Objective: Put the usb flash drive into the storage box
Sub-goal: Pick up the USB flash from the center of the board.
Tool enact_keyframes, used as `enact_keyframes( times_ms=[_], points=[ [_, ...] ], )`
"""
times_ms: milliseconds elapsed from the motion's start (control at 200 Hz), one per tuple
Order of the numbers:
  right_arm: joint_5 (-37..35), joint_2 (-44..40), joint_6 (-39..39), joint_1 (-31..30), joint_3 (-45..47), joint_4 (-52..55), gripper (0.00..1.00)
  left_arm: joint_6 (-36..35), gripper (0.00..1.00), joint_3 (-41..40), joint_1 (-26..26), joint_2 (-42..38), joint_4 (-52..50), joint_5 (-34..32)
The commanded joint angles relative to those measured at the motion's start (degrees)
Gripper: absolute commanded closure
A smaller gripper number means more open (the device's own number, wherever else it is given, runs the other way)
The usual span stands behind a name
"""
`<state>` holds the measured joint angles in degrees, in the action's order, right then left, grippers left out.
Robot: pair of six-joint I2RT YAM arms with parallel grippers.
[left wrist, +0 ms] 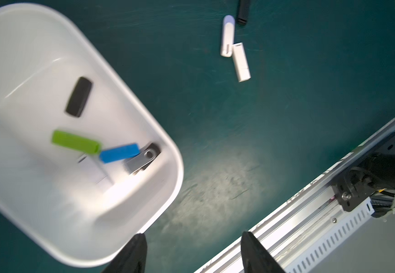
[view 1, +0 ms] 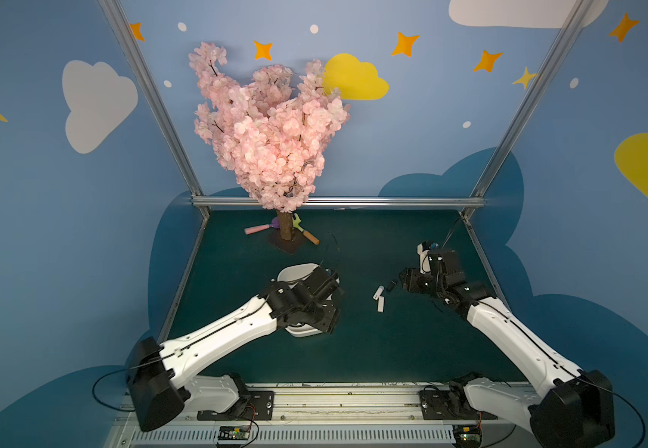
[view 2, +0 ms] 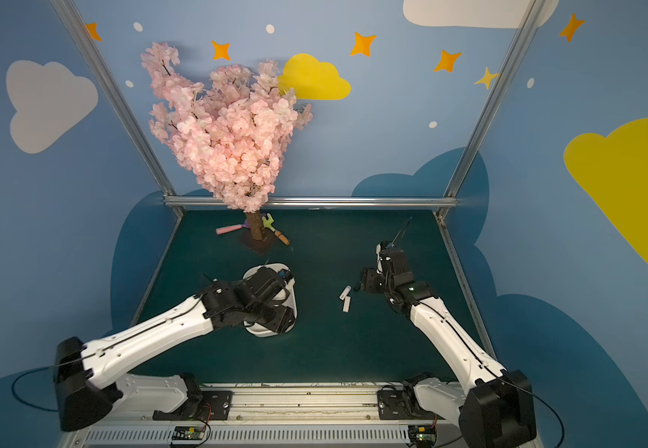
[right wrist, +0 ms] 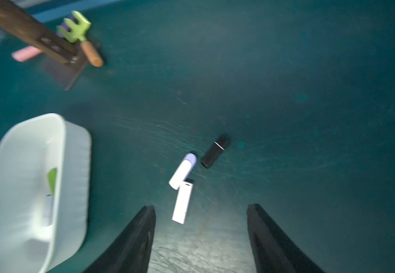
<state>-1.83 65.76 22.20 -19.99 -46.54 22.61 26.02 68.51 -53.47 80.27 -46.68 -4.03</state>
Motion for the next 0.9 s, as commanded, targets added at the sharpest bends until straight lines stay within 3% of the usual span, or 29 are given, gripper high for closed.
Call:
enact_keyframes(
  times_ms=[0, 150, 395, 601, 896],
  points=[
    [1.8, -0.3, 4.1, 3.2, 1.9, -5.2, 0.38, 3.3, 0.34, 8.4, -2.2, 11.1, 1.5, 0.5],
    [0.9, 0.7, 5.9, 4.5, 2.1, -3.9, 0.40, 5.9, 0.40, 23.0, -3.4, 28.4, -3.1, 0.9],
    [-1.8, 1.7, 6.9, 5.7, 3.2, -3.5, 0.41, 7.4, 0.49, 36.9, -3.4, 44.3, -4.3, 1.1],
    [-2.2, 0.9, 8.6, 7.4, 4.4, -3.6, 0.42, 7.1, 0.51, 44.2, -3.2, 50.9, -6.0, -0.7],
    [1.1, 0.2, 10.3, 10.2, 5.7, -4.8, 0.42, 7.8, 0.56, 48.3, -2.4, 55.4, -5.9, -2.4]
  ],
)
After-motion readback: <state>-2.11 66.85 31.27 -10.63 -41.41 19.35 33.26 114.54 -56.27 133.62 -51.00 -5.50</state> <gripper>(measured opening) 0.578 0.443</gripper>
